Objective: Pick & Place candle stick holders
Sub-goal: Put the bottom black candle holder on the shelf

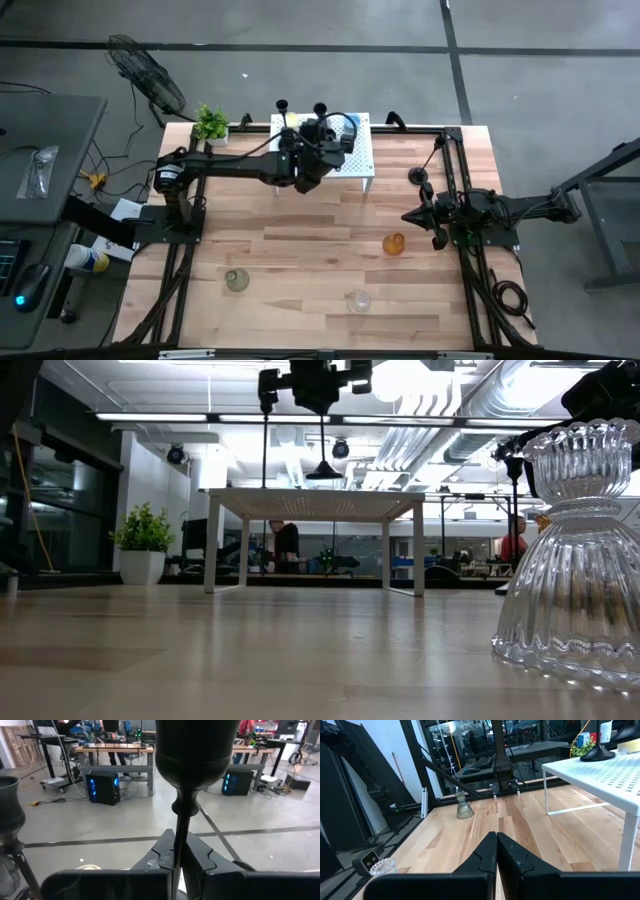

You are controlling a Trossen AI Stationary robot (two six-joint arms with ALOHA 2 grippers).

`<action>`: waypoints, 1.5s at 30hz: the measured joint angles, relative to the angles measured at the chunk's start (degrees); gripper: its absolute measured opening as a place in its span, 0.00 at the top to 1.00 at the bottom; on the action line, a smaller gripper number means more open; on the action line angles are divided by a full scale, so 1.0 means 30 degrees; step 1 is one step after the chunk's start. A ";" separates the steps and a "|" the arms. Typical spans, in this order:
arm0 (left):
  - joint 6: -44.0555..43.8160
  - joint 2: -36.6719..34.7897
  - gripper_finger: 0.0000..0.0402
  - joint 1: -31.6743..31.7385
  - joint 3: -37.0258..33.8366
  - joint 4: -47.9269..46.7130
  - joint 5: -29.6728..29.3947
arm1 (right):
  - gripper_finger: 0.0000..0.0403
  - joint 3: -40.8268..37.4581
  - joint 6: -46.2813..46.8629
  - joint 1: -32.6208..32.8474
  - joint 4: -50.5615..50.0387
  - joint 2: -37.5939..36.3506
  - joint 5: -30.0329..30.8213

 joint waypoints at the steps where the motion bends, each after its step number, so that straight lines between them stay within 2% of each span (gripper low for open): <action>1: -0.0064 0.0000 0.99 0.0035 0.0000 -0.0226 0.0091 | 0.99 0.0000 0.0000 0.0000 0.0000 0.0000 0.0000; 6: -0.1958 0.0000 0.99 0.0089 0.0000 -0.1331 0.0999 | 0.99 0.0000 0.0000 0.0000 0.0007 0.0000 0.0000; 17: -0.2224 0.0000 0.99 0.0585 0.0000 -0.2212 0.1827 | 0.99 0.0000 0.0000 0.0000 0.0015 0.0000 0.0000; 22: -0.3898 0.0000 0.99 0.0829 -0.0022 -0.3605 0.2736 | 0.99 0.0000 0.0000 0.0000 0.0015 0.0000 -0.0003; 45: -0.4473 -0.0029 0.99 0.1557 -0.0022 -0.5331 0.3597 | 0.99 0.0000 0.0000 0.0000 0.0022 0.0007 -0.0007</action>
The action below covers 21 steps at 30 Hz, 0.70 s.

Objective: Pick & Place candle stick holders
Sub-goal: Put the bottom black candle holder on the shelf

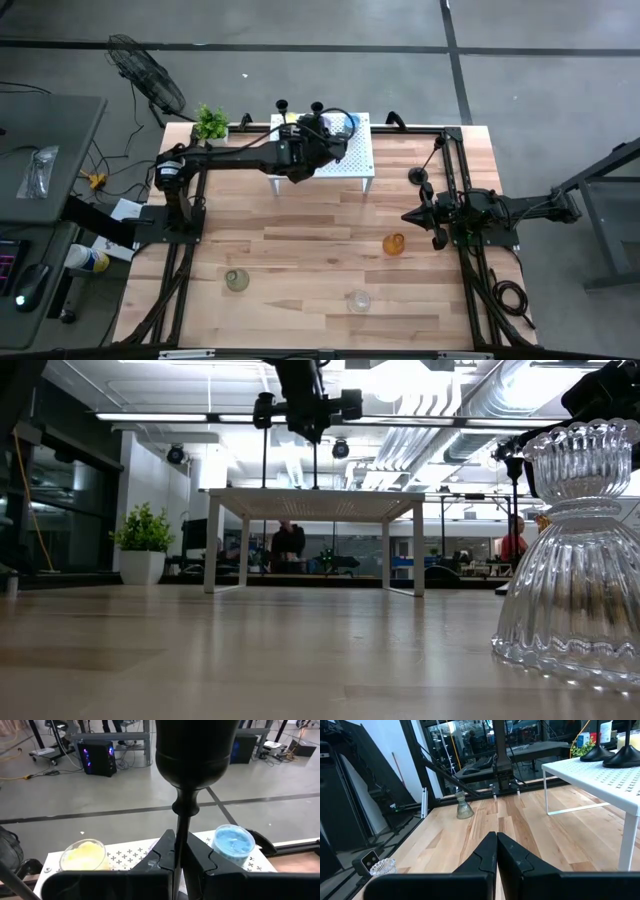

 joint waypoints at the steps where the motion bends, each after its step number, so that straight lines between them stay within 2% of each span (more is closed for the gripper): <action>1: 0.0003 0.0000 0.99 0.0009 0.0000 0.0000 0.0009 | 0.99 0.0000 0.0000 0.0000 0.0000 -0.0007 0.0000; 11: 0.0015 -0.0040 0.99 0.0366 0.0022 -0.0135 0.0883 | 0.99 0.0000 0.0000 0.0000 0.0000 -0.0007 0.0000; 21: -0.0008 -0.0044 0.98 0.0635 0.0022 -0.0291 0.0859 | 0.99 0.0000 0.0000 0.0000 -0.0007 -0.0004 0.0000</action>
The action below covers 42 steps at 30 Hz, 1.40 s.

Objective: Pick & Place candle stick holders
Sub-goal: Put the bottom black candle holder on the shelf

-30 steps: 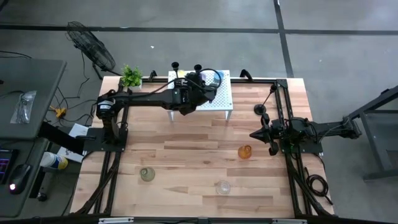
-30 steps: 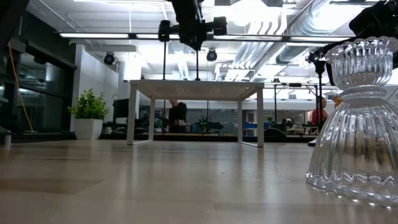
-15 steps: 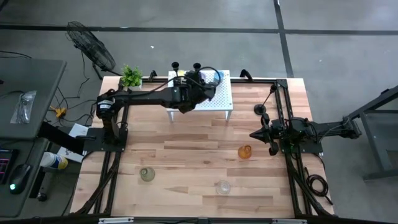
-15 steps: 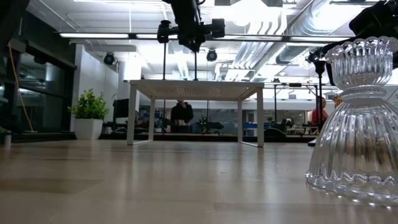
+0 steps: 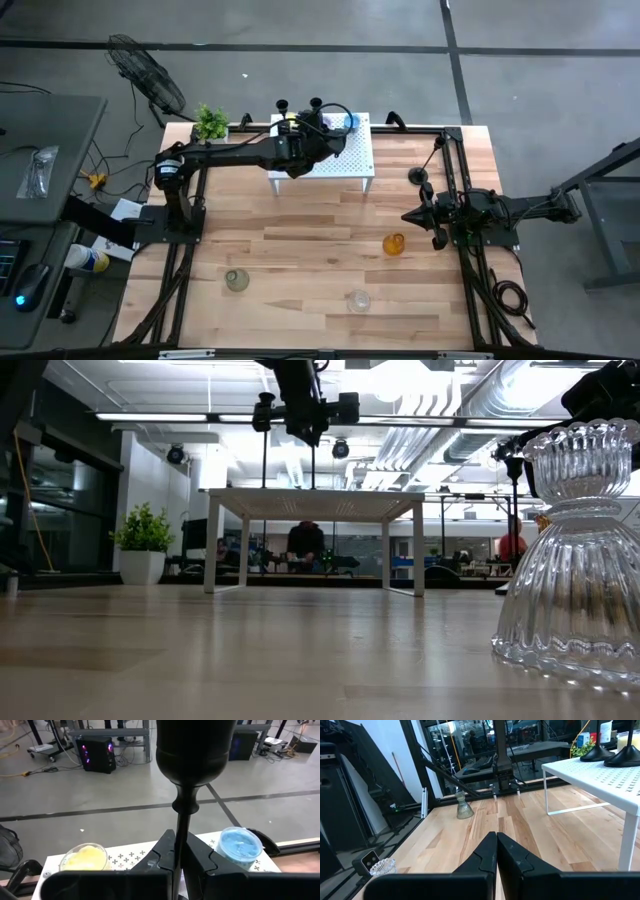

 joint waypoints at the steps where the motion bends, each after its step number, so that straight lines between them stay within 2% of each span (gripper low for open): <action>1: 0.0004 0.0000 0.98 0.0005 0.0000 -0.0007 0.0018 | 0.99 0.0000 0.0000 0.0000 0.0000 -0.0003 0.0000; 10: 0.0074 0.0002 0.95 0.0007 0.0000 0.0015 0.0465 | 0.99 0.0000 0.0000 0.0000 0.0000 -0.0003 0.0000; 42: 0.0780 0.0087 0.93 -0.0044 -0.0036 -0.0058 0.0592 | 0.99 0.0000 0.0000 0.0000 -0.0008 0.0004 0.0000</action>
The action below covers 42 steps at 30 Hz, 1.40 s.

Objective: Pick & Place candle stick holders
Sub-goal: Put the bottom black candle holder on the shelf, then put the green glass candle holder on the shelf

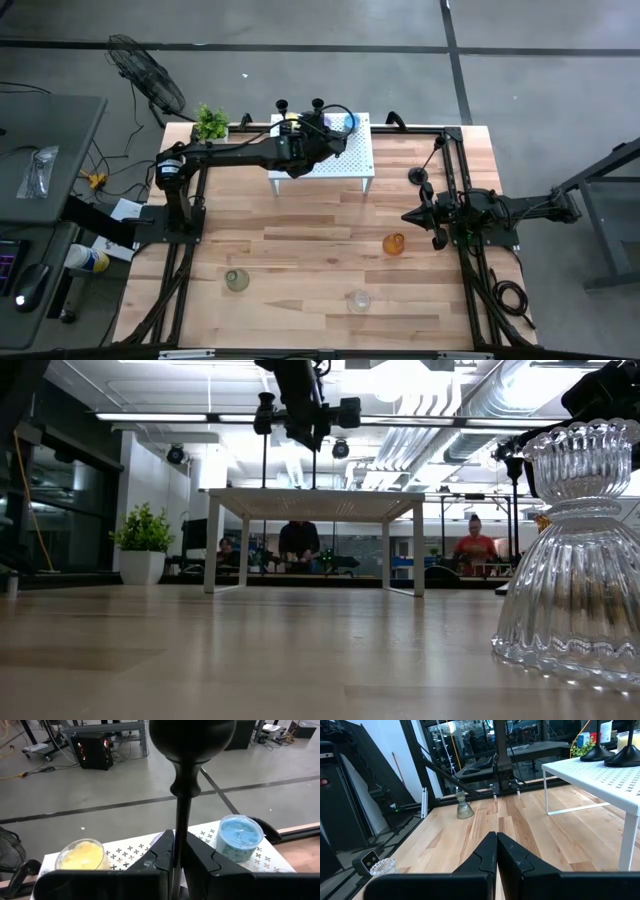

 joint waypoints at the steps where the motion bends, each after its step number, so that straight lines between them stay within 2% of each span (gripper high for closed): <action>1: 0.0110 0.0000 0.92 0.0000 0.0000 0.0000 0.0000 | 0.99 0.0000 0.0000 0.0000 -0.0002 -0.0004 0.0000; 11: 0.0302 -0.0007 0.68 0.0000 0.0000 0.0000 -0.0153 | 0.99 0.0000 0.0000 0.0000 -0.0004 -0.0007 0.0000; 15: 0.0302 -0.0015 0.63 -0.0012 0.0000 -0.0046 -0.0158 | 0.99 0.0000 0.0000 0.0000 -0.0006 -0.0007 0.0000; 30: 0.2035 -0.0022 0.61 -0.0572 0.0000 -0.0204 -0.0357 | 0.99 0.0000 0.0000 0.0000 -0.0006 -0.0001 0.0000; 42: 0.1814 -0.0051 0.61 -0.1680 0.0000 -0.1332 -0.0519 | 0.99 0.0000 0.0000 0.0000 0.0001 -0.0007 0.0000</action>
